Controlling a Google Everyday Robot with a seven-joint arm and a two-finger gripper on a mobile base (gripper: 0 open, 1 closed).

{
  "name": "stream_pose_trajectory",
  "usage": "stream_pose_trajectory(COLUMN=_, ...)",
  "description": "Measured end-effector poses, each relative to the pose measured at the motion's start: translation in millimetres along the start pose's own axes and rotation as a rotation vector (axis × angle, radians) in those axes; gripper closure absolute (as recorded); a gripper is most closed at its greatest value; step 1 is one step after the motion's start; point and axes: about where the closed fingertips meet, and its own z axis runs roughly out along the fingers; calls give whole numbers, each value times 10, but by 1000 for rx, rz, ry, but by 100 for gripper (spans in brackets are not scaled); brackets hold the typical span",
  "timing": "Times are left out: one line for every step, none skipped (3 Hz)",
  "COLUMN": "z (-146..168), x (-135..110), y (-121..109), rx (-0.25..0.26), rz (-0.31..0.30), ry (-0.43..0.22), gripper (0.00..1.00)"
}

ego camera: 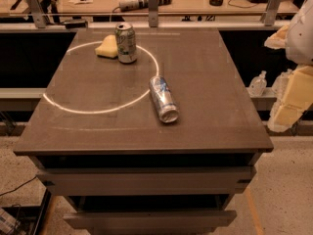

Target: Place redbull can upright

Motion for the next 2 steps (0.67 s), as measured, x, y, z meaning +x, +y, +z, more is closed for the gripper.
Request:
stream_pose_trajectory(z=0, x=0, y=0, rx=0, rz=0, ry=0, gripper=0)
stream_pose_trajectory(z=-27, x=-70, y=-71, rx=11, rz=15, ry=-5, gripper=0)
